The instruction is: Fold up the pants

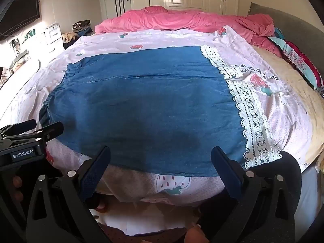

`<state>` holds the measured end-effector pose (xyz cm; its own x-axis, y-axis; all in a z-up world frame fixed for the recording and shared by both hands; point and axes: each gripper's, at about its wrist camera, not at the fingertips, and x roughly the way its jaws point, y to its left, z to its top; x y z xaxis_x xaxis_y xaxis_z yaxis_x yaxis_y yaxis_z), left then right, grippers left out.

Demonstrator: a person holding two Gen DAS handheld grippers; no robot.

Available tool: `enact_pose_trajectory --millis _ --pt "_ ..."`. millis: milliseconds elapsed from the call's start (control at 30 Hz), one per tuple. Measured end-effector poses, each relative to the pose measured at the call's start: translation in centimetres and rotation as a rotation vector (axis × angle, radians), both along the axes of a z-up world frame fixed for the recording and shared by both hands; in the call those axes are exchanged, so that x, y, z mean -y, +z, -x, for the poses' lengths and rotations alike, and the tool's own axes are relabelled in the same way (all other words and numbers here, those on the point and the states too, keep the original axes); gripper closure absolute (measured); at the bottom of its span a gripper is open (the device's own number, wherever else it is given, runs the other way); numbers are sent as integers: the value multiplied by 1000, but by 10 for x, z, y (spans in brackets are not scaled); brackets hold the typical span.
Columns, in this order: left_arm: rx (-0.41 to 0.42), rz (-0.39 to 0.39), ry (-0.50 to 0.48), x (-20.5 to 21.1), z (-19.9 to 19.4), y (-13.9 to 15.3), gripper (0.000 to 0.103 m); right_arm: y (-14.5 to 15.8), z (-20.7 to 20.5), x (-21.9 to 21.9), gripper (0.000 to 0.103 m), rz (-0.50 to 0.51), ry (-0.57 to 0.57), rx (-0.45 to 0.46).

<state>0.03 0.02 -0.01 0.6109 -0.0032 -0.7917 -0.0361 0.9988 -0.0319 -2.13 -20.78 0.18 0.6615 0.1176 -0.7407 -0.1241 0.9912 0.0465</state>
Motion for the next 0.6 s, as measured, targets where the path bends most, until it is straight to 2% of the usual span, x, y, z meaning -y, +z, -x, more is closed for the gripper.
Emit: enact_pose_trajectory --millis 267,600 --pt "2 -16 3 2 0 4 9 1 1 1 4 6 -5 7" --pt "7 2 -8 3 1 1 9 1 2 -1 4 19 -1 14"
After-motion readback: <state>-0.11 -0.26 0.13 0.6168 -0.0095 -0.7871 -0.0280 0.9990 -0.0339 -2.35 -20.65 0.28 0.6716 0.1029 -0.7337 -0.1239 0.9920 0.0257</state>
